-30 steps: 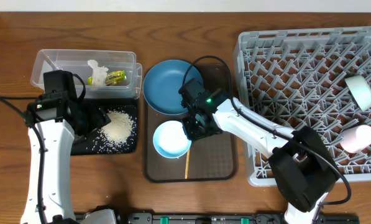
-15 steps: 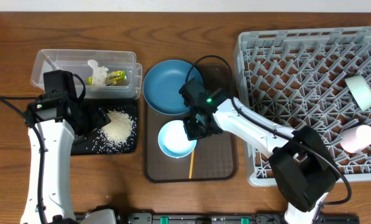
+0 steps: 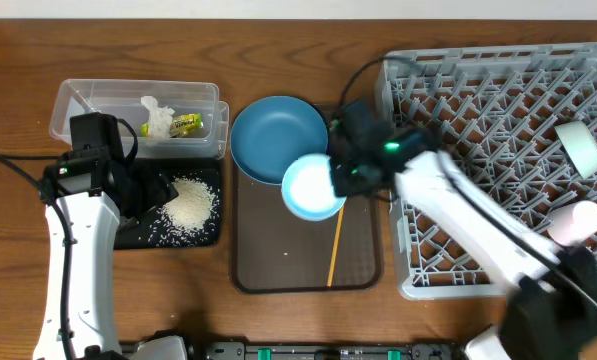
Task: Sort waste into correct bins and load items into the dishwasher rack
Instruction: 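Carry the light-blue bowl with right gripper into the rack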
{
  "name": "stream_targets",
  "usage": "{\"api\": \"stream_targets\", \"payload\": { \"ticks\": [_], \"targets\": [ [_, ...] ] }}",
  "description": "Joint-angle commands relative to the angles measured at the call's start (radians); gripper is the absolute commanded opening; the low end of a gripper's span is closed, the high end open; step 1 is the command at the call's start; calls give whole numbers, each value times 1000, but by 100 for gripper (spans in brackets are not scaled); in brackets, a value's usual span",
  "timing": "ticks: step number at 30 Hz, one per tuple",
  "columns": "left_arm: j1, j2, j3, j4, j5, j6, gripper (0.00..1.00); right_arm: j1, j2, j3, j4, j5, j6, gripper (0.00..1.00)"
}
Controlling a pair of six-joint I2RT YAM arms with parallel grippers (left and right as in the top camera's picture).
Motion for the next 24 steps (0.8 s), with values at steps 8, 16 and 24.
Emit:
{"api": "stream_targets", "payload": {
  "ticks": [8,16,24],
  "targets": [
    [4,2,-3,-2,-19,-2,82,-148,-229,14,15,758,-68,1],
    [4,2,-3,-2,-19,-2,82,-286,-191,14,171,1154,-232,0],
    [4,2,-3,-2,-19,-2,83,-422,-82,14,486,1251,-660,1]
  ]
}}
